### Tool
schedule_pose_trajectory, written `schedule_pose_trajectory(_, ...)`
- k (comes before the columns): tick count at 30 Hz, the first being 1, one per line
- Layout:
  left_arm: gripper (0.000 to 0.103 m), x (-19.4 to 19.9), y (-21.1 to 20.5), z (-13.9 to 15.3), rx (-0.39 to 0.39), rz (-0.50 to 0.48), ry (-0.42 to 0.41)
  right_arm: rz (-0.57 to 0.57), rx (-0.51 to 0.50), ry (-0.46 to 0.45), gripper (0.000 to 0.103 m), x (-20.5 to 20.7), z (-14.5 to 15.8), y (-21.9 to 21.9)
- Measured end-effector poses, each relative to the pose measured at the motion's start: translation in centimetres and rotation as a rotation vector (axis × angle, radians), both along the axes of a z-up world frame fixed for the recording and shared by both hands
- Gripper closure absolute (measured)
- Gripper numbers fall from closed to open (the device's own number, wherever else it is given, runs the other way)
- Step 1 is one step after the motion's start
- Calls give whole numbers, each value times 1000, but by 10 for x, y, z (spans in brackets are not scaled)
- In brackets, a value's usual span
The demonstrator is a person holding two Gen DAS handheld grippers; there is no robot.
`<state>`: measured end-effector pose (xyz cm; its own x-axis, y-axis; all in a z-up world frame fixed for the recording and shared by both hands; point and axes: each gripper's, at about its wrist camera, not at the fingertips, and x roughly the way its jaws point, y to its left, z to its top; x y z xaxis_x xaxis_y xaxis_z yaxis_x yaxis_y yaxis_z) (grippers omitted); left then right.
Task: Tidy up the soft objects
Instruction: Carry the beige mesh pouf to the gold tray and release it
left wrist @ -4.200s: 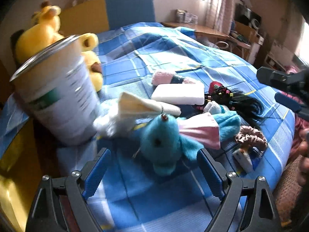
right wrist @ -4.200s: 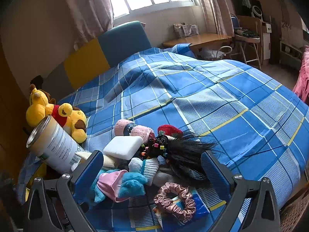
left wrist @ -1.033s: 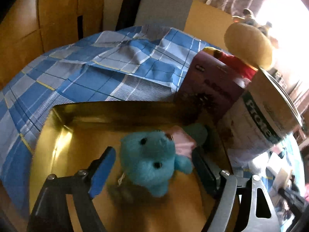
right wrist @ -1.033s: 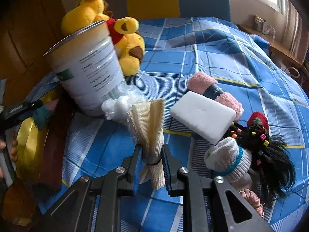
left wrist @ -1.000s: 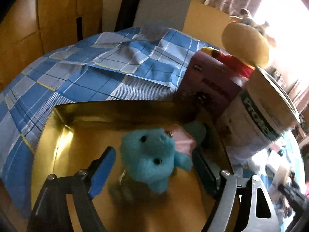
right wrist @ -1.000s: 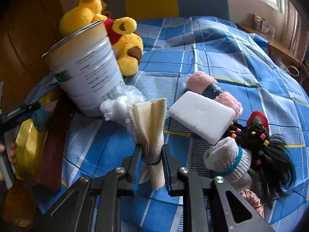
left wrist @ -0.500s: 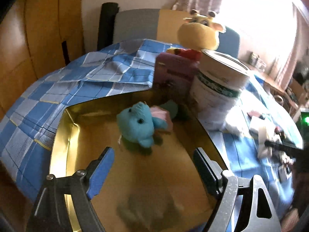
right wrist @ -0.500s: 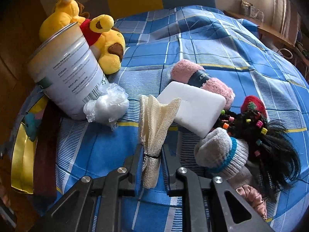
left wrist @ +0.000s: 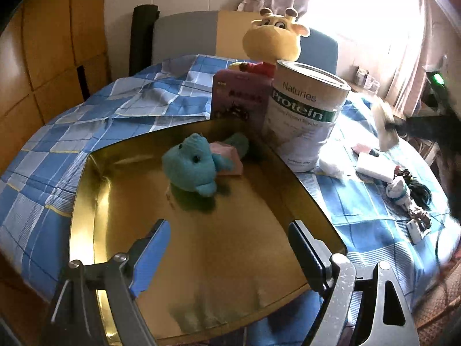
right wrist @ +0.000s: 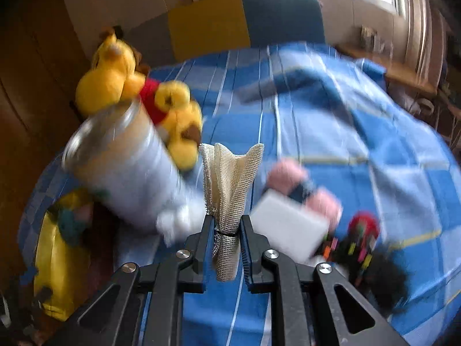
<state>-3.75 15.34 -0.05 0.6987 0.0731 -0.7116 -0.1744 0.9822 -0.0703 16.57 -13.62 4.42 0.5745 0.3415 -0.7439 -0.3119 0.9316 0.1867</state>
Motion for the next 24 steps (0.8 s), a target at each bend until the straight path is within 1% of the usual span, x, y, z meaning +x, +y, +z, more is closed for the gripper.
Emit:
schedule_pose_trajectory(5,19,-7,7,5,4,2,-23,-96,-93,-65,87,65,50,26)
schedule_pose_trajectory(8,19,-10,16,6,1,18,-28,-144,-140,-131,87,103,94,54)
schedule_pose_trajectory(10,19,-10,21,6,-1,25,-24,-157,-130,-177,87,116,123,71)
schedule_pose_trajectory(12,19,-10,26,5,1,36,-19,-134,-75,-233,87,124,157,97)
schedule_pose_trajectory(13,19,-11,28,4,5,45,-16,-105,-48,-266,87,123,173,112)
schedule_pose_trajectory(15,19,-11,32,3,8,63,-7,-8,9,-321,87,113,199,146)
schedule_pose_trajectory(17,19,-11,38,3,9,94,-3,126,66,-350,87,94,214,178)
schedule_pose_trajectory(18,19,-12,40,3,8,105,-2,217,88,-354,87,78,217,197)
schedule_pose_trajectory(20,19,-14,46,4,13,137,-2,358,92,-342,87,51,210,226)
schedule_pose_trajectory(21,19,-14,49,4,15,149,1,425,82,-330,87,34,201,239)
schedule_pose_trajectory(22,19,-15,51,4,14,160,3,485,66,-303,87,18,188,251)
schedule_pose_trajectory(24,19,-17,57,4,13,188,6,567,41,-239,87,-8,160,265)
